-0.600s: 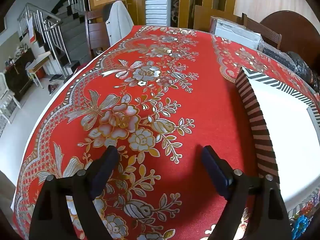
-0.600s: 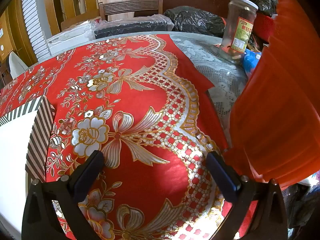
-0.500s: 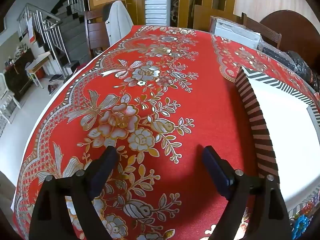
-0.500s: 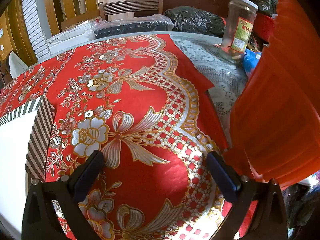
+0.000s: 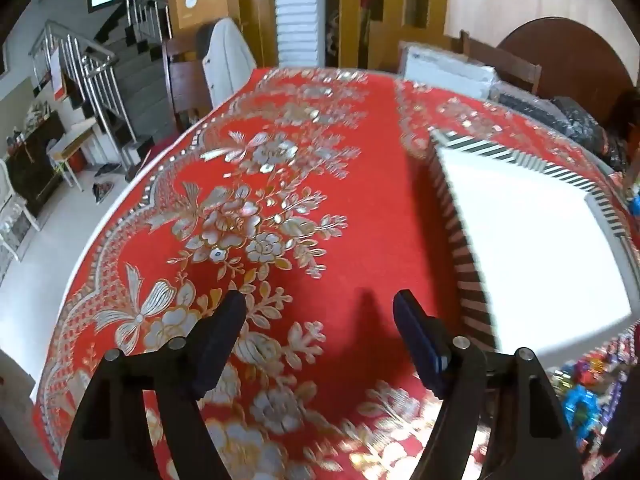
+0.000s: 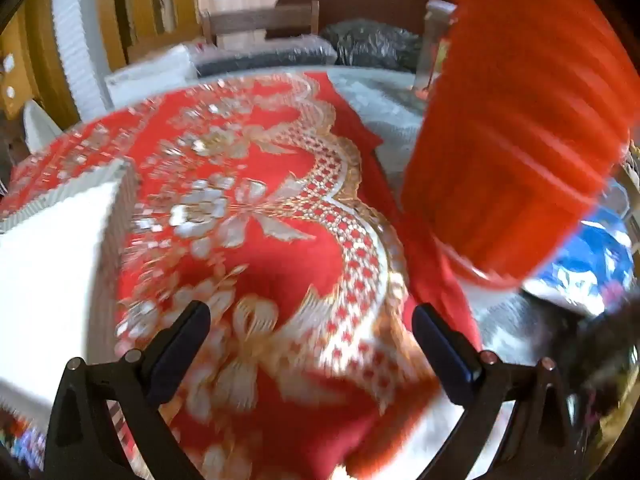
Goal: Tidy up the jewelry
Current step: 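Move both tools down toward the jewelry pile beside the striped tray, then grasp the blue beaded bracelet with the left tool while the right tool grasps the black fabric band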
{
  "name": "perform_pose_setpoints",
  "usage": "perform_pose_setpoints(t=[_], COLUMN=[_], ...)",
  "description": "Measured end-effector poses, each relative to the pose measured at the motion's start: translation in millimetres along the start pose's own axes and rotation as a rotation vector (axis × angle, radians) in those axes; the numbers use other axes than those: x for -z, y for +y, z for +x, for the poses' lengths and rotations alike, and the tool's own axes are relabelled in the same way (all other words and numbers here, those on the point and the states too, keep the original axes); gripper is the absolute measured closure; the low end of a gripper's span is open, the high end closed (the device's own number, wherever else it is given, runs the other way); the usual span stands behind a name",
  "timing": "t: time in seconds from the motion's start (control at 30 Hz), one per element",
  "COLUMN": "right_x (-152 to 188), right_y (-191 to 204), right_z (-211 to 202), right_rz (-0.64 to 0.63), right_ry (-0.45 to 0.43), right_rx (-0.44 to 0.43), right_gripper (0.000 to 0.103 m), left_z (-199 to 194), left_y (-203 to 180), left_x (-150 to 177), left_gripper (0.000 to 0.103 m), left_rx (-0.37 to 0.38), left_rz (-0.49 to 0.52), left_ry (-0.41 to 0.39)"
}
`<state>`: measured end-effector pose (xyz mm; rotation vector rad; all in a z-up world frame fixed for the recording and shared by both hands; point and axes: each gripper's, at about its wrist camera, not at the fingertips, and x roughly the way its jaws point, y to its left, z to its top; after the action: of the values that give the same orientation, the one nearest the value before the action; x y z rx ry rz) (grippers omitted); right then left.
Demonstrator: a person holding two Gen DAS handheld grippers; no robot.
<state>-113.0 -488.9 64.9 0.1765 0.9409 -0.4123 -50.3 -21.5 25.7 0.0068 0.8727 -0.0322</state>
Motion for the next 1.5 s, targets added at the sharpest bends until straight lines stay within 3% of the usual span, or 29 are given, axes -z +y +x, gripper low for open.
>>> perform_pose_setpoints(t=[0.17,0.3,0.57,0.73,0.9,1.5], right_x=[23.5,43.2,79.5,93.2,106.1,112.6], right_y=[17.4,41.9,84.3,111.1,122.8,133.5], right_z=[-54.8,-89.9,-134.8,-145.8,-155.9,-165.8], right_rz=[-0.019,-0.037,-0.068,-0.167,-0.197,-0.226], right_ry=[-0.063,-0.072,-0.105,-0.111,-0.122,-0.117], right_rx=[-0.047,-0.133,-0.208,-0.218,-0.298,-0.275], right_gripper=[0.001,0.001,0.001,0.001,0.001,0.001], left_z=[-27.3,-45.9,-72.7,-84.5,-91.4,-96.5], left_y=[-12.9,-27.3,-62.7,-78.6,-91.7,-104.3], left_x=[7.0,14.8,27.9,37.4,42.7,55.2], left_gripper=[0.029,0.029,0.029,0.029,0.029,0.029], left_rx=[0.032,0.062,0.103,0.127,0.142,0.158], left_rz=[-0.010,-0.005,0.051,0.085,0.104,0.152], left_ry=[-0.017,-0.029,-0.034,-0.037,-0.037,-0.029])
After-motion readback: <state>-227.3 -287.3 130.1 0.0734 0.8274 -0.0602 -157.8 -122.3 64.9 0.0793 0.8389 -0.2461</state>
